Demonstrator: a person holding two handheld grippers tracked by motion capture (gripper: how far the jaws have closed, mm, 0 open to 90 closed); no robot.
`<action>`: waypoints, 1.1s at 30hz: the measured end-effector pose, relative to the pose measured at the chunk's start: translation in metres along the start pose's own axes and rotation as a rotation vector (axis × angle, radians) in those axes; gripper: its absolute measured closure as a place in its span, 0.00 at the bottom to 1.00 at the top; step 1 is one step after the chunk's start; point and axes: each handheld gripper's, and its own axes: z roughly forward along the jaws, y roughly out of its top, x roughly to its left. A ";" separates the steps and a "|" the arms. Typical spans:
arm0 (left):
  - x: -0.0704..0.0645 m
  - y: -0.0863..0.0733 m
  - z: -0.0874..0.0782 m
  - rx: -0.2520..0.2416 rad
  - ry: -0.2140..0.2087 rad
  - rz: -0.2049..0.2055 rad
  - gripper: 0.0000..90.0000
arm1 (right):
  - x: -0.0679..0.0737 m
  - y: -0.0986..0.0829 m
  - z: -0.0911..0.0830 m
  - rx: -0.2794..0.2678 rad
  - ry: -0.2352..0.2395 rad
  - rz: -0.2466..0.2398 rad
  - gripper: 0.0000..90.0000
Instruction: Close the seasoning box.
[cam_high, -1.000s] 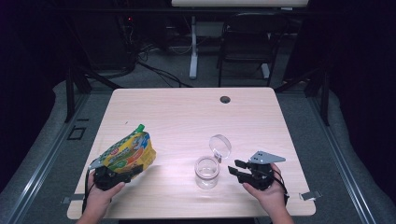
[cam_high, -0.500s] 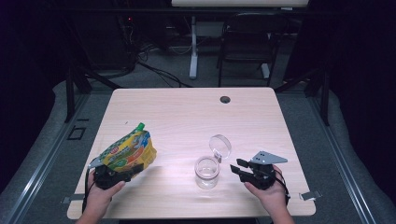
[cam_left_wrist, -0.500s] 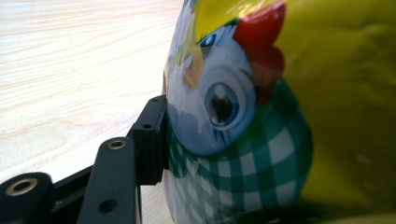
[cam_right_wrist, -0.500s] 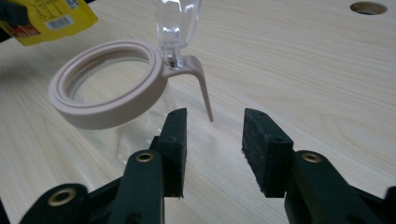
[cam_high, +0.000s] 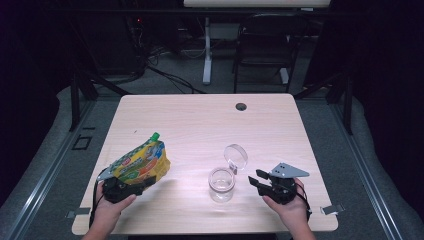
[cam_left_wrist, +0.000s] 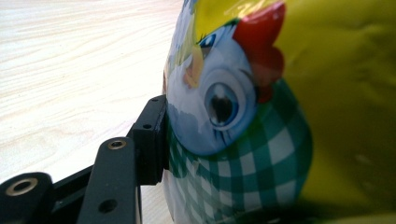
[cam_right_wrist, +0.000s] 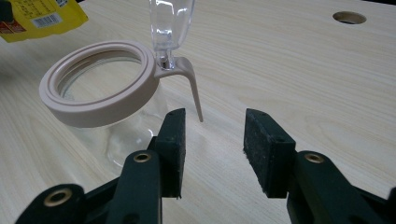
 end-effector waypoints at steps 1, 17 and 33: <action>-0.001 0.000 0.000 0.002 0.002 0.001 0.54 | 0.000 0.000 0.000 -0.006 0.001 -0.002 0.66; -0.019 0.008 0.001 0.015 0.011 0.079 0.54 | 0.008 0.005 -0.008 -0.028 0.021 -0.018 0.68; -0.034 0.011 0.007 0.062 0.096 0.189 0.54 | 0.015 0.009 -0.011 -0.053 0.034 -0.042 0.68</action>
